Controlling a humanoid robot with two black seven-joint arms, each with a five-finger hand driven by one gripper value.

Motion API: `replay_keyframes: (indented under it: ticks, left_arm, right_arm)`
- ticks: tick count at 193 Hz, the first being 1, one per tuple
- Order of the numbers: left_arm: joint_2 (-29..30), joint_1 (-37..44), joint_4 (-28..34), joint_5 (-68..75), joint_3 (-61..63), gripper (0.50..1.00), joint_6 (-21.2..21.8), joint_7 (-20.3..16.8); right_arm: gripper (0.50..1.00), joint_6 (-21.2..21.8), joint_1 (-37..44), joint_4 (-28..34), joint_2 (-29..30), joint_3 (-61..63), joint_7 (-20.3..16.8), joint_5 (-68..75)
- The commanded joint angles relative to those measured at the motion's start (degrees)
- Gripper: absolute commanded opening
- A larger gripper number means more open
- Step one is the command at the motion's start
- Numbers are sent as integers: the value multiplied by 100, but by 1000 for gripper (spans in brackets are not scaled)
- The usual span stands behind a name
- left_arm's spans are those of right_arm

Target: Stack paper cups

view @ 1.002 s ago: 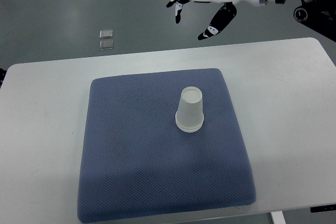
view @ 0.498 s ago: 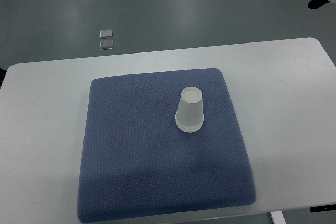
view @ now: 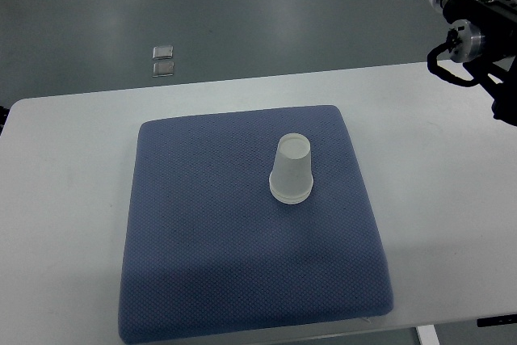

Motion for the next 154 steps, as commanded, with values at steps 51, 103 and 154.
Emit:
replay_keyframes:
  ticks: [51, 103, 154]
  left_arm:
    - [0, 1, 0, 0, -3, 1000, 0, 0]
    - [0, 1, 0, 0, 6, 1000, 0, 0]
    - [0, 1, 0, 0, -3, 1000, 0, 0]
  right_arm:
    - [905, -211, -1137, 27, 677, 78, -50, 982]
    - [917, -149, -1331, 27, 782, 817, 346, 1000]
    - [915, -167, -1348, 18, 800, 949, 407, 929]
